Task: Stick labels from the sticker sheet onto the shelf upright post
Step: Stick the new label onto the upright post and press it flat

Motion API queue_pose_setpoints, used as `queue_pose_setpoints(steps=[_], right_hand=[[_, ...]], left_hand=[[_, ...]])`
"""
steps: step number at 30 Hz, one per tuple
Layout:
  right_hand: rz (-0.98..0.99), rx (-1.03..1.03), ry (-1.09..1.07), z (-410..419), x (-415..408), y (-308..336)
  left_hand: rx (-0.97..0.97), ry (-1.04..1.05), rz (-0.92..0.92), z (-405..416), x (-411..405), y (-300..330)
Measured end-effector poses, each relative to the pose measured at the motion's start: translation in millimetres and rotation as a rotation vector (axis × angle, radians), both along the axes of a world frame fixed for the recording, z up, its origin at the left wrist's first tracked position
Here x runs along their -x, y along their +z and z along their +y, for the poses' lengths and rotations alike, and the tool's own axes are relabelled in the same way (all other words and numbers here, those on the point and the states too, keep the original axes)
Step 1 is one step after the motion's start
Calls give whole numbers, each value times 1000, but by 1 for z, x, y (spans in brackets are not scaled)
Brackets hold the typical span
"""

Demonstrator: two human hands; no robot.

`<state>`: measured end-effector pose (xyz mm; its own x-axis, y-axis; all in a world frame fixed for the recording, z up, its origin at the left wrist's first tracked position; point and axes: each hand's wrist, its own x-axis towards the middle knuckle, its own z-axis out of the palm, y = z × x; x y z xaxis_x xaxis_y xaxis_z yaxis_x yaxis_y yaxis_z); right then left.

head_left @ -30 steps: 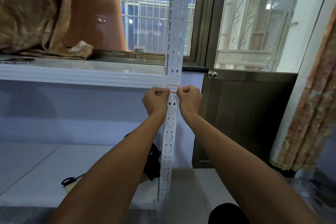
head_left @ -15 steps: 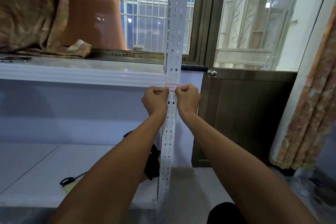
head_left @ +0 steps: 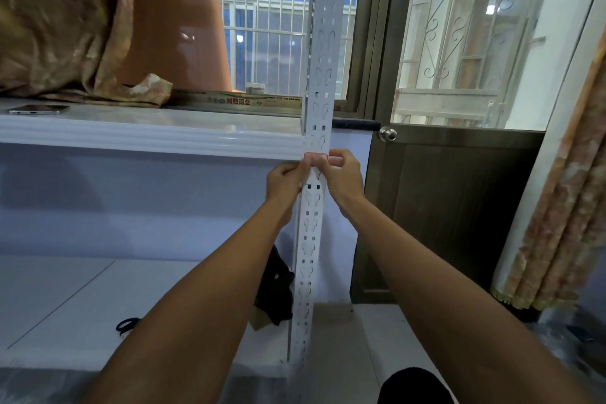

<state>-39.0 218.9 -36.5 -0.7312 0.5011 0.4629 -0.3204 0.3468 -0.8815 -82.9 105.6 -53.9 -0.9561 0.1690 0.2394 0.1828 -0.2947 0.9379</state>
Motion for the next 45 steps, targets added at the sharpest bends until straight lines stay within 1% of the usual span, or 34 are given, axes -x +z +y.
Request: queue_pose_setpoints(steps=[2, 4, 8, 11, 12, 15, 17, 19, 22, 25, 27, 29, 31, 35, 37, 39, 41, 43, 44, 45], right_hand=[[9, 7, -43, -4, 5, 5], [13, 41, -67, -2, 11, 6], [4, 110, -54, 1, 21, 2], [2, 60, -33, 1, 17, 3], [-10, 35, 14, 5, 14, 3], [-96, -91, 162, 20, 9, 5], [-129, -213, 119, 24, 12, 5], [-113, -293, 38, 20, 16, 5], [-128, -299, 4, 16, 20, 4], [-231, -251, 50, 23, 21, 15], [-274, -235, 137, 28, 13, 26], [-289, -122, 286, 32, 2, 32], [-314, -89, 357, 35, -5, 34], [-256, -104, 238, 30, 6, 27], [-217, -96, 190, 26, 13, 20], [-197, -159, 110, 21, 19, 13], [-189, -225, 27, 18, 21, 10], [-205, -222, 31, 18, 15, 12], [-228, -200, 77, 23, 12, 16], [-269, -234, 114, 23, 1, 23]], left_hand=[[-30, 41, -72, 13, 0, 6], [-16, 115, -97, 21, 5, 5], [42, 237, 15, 33, 3, 1], [106, 269, 30, 39, -3, 8], [112, 247, 21, 39, -2, 7], [101, 82, 41, 24, 5, 2], [94, -44, 91, 12, 17, -6], [44, -115, 112, 9, 25, -14], [24, -62, 133, 15, 27, -20], [23, -23, 112, 17, 22, -16], [68, -29, 102, 14, 20, -11], [102, -78, 103, 9, 16, -6], [127, -94, 107, 8, 13, -3], [176, -25, 88, 10, 15, 0], [235, 65, 98, 17, 11, 3], [283, 187, 100, 26, 4, 6], [291, 247, 87, 30, -2, 7], [259, 134, 64, 20, -6, 6], [231, 52, 58, 12, -1, 3], [262, -24, 79, 0, -3, 4]])
